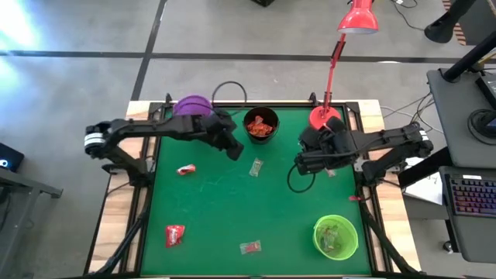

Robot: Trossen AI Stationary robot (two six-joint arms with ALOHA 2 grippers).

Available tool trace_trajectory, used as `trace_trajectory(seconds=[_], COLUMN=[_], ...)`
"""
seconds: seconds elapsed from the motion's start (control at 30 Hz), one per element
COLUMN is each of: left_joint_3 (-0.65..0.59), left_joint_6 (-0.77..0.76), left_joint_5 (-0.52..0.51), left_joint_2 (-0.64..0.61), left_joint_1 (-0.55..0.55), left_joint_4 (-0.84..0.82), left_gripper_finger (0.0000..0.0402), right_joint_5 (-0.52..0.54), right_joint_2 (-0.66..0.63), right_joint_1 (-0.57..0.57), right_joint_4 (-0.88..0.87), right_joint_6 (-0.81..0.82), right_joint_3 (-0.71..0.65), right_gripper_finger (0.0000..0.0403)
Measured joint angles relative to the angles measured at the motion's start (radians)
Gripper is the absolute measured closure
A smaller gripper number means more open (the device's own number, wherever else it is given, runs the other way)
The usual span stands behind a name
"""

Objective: Sort candy
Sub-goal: Put the green gummy into the green bucket

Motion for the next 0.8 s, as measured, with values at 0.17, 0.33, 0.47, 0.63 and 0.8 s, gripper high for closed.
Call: trace_trajectory(seconds=[0.17, 0.33, 0.47, 0.63, 0.8], left_joint_3=[0.0, 0.0, 0.0, 0.0, 0.016], left_joint_6=[-0.018, -0.053, -0.08, -0.099, -0.11], left_joint_5=[-0.013, -0.032, -0.034, -0.041, -0.041], left_joint_2=[0.072, 0.148, 0.208, 0.254, 0.317], left_joint_1=[-0.049, -0.096, -0.11, -0.108, -0.108], left_joint_4=[0.068, 0.135, 0.167, 0.198, 0.21], left_gripper_finger=[0.0297, 0.0297, 0.0297, 0.0297, 0.0297], right_joint_5=[-0.003, -0.006, -0.008, -0.008, -0.008], right_joint_2=[0.0, 0.0, 0.0, 0.0, 0.0], right_joint_1=[-0.023, -0.029, -0.029, -0.029, -0.029], right_joint_4=[0.0, 0.0, 0.0, 0.001, 0.002], right_joint_6=[-0.033, -0.039, -0.051, -0.067, -0.073], right_joint_3=[0.0, 0.0, 0.0, 0.0, 0.0], right_gripper_finger=[0.025, 0.025, 0.025, 0.025, 0.025])
